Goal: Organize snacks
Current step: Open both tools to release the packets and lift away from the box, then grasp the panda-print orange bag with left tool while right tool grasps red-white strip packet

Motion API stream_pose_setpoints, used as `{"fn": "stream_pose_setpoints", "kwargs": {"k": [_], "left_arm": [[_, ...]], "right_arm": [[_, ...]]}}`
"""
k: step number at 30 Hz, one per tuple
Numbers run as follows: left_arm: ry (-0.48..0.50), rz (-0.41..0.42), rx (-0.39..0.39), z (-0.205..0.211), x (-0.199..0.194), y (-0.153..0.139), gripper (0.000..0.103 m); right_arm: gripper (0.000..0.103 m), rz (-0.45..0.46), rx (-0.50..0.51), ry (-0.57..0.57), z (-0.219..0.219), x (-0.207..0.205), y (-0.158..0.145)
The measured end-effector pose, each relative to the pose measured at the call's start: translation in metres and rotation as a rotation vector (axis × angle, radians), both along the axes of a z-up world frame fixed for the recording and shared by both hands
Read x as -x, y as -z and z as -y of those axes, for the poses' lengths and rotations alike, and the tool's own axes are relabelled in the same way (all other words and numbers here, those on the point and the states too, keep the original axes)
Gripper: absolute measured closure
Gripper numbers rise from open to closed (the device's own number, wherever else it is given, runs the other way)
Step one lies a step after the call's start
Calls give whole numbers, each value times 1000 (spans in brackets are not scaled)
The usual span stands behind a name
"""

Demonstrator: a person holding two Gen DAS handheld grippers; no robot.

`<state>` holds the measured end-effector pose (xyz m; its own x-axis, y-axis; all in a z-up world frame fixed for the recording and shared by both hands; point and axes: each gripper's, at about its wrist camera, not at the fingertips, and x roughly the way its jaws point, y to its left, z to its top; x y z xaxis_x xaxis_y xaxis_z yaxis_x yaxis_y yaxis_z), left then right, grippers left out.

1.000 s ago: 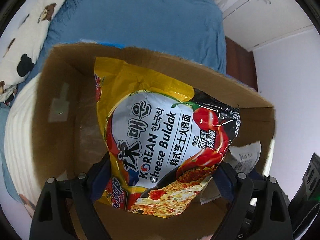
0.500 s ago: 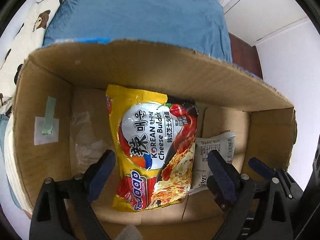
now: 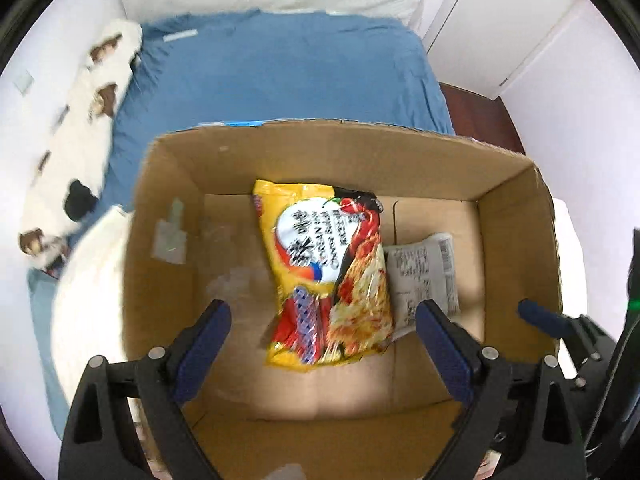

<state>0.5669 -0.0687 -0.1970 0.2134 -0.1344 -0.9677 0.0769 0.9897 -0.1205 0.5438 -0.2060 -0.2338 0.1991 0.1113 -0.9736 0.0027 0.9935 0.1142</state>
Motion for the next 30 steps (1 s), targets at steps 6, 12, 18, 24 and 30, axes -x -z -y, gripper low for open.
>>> {"fn": "stream_pose_setpoints", "kwargs": {"k": [6,12,18,24,30], "left_arm": [[-25,63,24,-14,41,-22,9],[-53,121,51,-29,84,-45,9],[-48,190,28,-34,125,-72,9],[-55,235,25,-40,160,-94,9],[-103,242,16,-61,212,-82,9]], "right_arm": [[7,62,-10,17,3,38,-26],[7,157,12,11,-3,81,-57],[8,218,-3,17,-4,128,-84],[8,251,-39,23,-5,166,-105],[7,197,-106,19,1,214,-97]]}}
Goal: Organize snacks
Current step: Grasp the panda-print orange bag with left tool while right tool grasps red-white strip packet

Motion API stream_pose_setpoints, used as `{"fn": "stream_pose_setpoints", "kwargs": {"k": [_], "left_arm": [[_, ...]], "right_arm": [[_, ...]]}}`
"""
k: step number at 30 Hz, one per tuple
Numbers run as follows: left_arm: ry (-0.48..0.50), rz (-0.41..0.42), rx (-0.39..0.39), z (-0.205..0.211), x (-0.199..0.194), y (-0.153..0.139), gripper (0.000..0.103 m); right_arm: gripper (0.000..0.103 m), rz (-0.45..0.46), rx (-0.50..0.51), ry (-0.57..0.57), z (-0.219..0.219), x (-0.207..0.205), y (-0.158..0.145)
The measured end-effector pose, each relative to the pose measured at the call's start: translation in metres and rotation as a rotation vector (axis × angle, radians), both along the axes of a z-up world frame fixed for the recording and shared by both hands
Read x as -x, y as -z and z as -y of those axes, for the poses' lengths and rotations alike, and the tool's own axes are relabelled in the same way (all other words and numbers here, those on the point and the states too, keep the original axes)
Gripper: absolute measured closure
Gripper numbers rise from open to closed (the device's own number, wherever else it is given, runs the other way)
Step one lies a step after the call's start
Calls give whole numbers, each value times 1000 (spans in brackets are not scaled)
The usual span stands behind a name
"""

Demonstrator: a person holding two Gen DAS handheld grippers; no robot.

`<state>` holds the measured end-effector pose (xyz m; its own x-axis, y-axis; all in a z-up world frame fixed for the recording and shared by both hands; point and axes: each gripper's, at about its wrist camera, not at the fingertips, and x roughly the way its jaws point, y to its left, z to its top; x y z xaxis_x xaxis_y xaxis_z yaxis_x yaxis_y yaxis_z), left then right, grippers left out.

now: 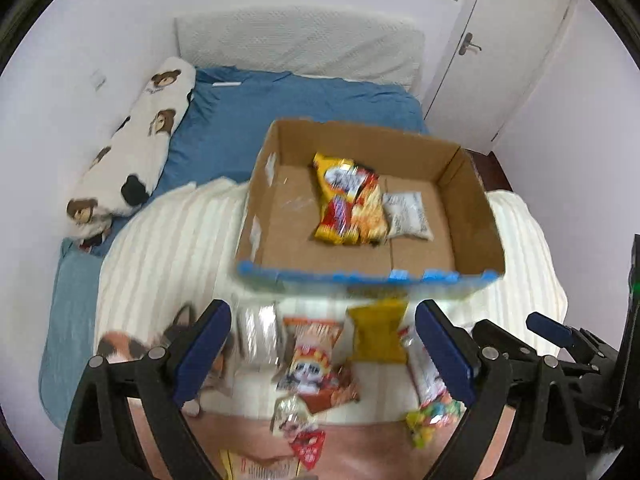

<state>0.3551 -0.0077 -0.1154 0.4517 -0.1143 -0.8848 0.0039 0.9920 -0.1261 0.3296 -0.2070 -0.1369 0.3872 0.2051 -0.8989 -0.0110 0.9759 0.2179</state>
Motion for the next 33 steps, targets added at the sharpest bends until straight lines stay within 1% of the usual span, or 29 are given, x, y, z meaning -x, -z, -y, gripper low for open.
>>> {"fn": "stream_pose_setpoints", "kwargs": {"k": [2,3,7,9,11,13,14,15,17,19,21,24,25,26,27,29,32,33], "left_arm": [[-14,-37,-8,-8,16,16,9],[-18,-76,-5,-13,25,31,9],[-45,-215,-36,-24,40,87,9],[-66,-260,-45,-28,43,109,9],[-69,-287,-44,-29,45,124,9],[-64,-299,-55,-27,43,132,9],[-61,-301,-58,-25,42,135,9],[-53,-305,-63,-22,40,138,9],[-42,-316,-74,-19,38,145,9],[-37,-330,-84,-15,31,152,9],[-35,-345,-93,-12,24,161,9],[-25,-363,-110,-4,9,172,9],[-18,-370,-117,-1,2,176,9],[-14,-379,-120,1,-4,181,9],[-9,-393,-118,4,-12,186,9],[-5,-409,-110,7,-22,192,9],[3,-444,-102,11,-38,206,9],[1,-449,-112,12,-44,210,9]], "right_arm": [[7,-35,-3,8,3,13,16],[7,-50,1,13,5,18,25],[7,-137,18,53,15,34,72],[7,-164,33,61,20,35,93],[8,-192,51,68,24,35,115],[13,-216,45,64,26,31,135],[17,-230,47,55,25,29,143],[18,-247,53,44,23,25,152],[18,-256,85,31,19,18,164],[18,-250,154,22,15,10,174],[18,-256,200,8,12,1,185],[18,-277,219,8,12,-7,197],[21,-274,222,20,13,-7,198],[33,-269,224,31,13,-7,198],[41,-264,224,45,14,-6,196],[42,-285,186,92,18,-3,192],[42,-352,42,157,28,5,195],[41,-377,-13,172,31,7,197]]}}
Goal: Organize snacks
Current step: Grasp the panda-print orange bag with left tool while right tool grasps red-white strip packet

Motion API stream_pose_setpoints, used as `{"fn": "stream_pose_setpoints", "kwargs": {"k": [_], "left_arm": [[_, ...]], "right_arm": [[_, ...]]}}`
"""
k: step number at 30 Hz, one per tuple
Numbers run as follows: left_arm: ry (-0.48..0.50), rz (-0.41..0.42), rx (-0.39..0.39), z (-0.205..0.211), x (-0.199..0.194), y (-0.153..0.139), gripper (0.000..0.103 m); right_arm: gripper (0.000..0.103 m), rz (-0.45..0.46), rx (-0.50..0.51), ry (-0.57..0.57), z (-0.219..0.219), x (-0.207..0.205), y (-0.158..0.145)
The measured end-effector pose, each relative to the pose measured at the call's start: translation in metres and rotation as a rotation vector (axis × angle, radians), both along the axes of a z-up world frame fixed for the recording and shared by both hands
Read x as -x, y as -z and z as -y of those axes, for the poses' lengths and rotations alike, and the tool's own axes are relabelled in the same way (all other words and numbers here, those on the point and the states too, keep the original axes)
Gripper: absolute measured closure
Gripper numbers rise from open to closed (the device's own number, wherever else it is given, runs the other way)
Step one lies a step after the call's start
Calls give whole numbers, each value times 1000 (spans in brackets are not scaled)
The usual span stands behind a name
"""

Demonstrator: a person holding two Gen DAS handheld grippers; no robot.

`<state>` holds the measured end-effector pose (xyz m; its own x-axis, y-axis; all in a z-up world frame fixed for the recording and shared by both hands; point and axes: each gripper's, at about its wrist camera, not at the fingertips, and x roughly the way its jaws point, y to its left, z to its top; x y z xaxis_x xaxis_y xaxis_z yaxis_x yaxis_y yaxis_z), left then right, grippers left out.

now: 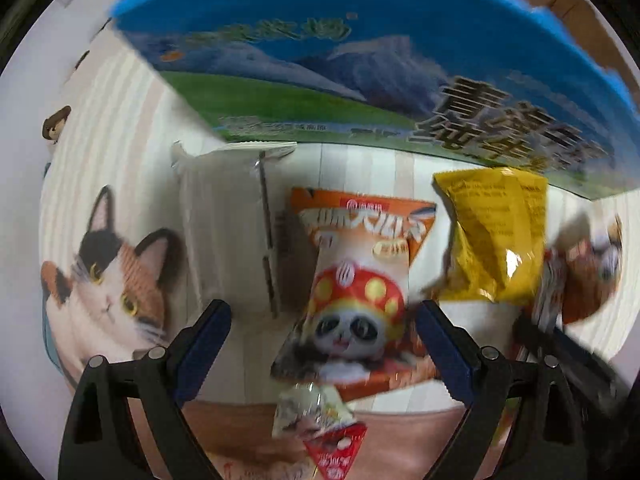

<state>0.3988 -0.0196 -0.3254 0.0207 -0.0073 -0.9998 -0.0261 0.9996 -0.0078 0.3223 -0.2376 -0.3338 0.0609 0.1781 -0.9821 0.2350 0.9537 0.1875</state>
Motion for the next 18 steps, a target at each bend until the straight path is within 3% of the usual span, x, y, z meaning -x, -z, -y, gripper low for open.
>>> {"fn": "stream_pose_setpoints", "kwargs": {"k": [2,4,6,8,9,13,18], "left_arm": [[22,21,-24,3,-7,2,9],[49,59,-57,9,-12,0,17],[79,72,-63,14,-13,-2,40],[105,74,-58,20,-11,-3,55],[116,72,-50,23,-7,-3,61],[116,62,-60,23,14,0,61],[86,39,-35,8,53,0,61]], "right_arm": [[36,-19,-32,3,3,1,4],[32,-17,-40,-3,3,1,7],[32,-20,-14,-25,-1,1,10],[35,-12,29,-58,-8,3,9],[41,-4,61,-72,-11,5,8],[47,12,104,-111,-18,19,5],[48,-25,67,-137,-24,47,10]]}}
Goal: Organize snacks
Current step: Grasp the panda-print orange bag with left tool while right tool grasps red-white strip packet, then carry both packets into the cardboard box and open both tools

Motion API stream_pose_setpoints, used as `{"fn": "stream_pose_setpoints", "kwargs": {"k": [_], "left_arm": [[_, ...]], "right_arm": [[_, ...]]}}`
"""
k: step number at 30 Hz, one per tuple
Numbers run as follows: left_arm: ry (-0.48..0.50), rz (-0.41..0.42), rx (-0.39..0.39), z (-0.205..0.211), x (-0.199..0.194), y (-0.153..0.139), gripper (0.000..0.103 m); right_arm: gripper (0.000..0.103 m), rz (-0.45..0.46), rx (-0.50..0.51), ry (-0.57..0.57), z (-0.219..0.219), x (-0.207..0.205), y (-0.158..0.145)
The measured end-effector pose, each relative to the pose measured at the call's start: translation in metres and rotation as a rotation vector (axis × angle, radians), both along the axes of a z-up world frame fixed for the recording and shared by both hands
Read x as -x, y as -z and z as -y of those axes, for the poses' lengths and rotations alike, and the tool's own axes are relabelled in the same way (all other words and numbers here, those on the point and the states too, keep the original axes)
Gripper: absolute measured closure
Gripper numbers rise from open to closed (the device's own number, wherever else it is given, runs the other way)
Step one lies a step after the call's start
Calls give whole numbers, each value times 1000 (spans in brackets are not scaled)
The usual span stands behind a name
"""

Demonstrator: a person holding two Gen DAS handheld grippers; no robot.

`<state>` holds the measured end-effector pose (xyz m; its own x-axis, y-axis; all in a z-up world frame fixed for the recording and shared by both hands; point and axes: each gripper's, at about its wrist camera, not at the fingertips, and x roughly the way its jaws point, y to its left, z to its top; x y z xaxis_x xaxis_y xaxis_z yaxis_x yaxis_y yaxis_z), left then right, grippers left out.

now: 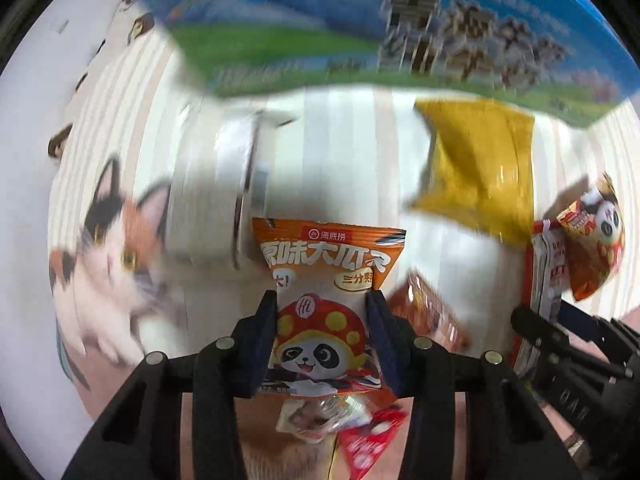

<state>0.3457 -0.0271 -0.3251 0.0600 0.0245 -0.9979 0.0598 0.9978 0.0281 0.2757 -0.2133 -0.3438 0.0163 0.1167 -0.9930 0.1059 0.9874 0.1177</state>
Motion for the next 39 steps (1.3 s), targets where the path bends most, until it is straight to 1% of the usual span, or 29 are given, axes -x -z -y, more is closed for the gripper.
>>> {"fn": "stream_pose_setpoints", "kwargs": {"k": [3,4,6,9,11,13,14,15,16,17,20,21,23,25,30,34,36,37,39], "left_arm": [[-34,-24,40,-16,15,6,59],[-45,-37,57,-21,14,10,58],[-98,-77,103,-38,12,22,49],[-160,-95,173,-56,9,33,49],[-158,-92,179,-58,9,34,49],[-149,-80,167,-57,10,30,51],[-143,-71,154,-56,10,28,57],[-141,-67,144,-54,13,26,58],[-140,-63,139,-40,33,15,58],[-136,-59,134,-35,37,11,59],[-137,-48,126,-33,48,1,60],[-137,-40,126,-28,53,-7,60],[-138,-13,129,-15,66,-27,60],[-135,16,143,-13,71,-46,60],[-119,93,180,-6,78,-96,60],[-101,142,224,-5,73,-132,60],[-91,162,244,-2,71,-147,60],[-86,171,255,-15,75,-152,60],[-75,187,271,-18,61,-158,60]], "right_arm": [[47,-23,-20,-7,-1,15,5],[47,-27,-21,-11,-1,18,6],[46,-25,-22,-4,-1,19,7],[44,-26,-15,-1,-2,10,7],[44,-25,-6,-10,-7,4,9],[45,-17,1,-8,-8,5,9],[46,-12,6,-10,-11,5,10],[48,-8,9,-9,-16,1,15],[49,-2,4,-6,-24,6,18],[50,3,0,-3,-31,14,17],[53,12,-29,18,-28,21,12],[53,12,-35,22,-27,26,4],[53,14,-58,35,-25,31,-1],[54,19,-80,42,-20,36,-9],[55,47,-147,57,-19,46,-32],[55,84,-213,66,-16,49,-60],[55,104,-247,71,-15,49,-76],[55,112,-258,71,-13,48,-82],[55,138,-289,74,-9,46,-100]]}}
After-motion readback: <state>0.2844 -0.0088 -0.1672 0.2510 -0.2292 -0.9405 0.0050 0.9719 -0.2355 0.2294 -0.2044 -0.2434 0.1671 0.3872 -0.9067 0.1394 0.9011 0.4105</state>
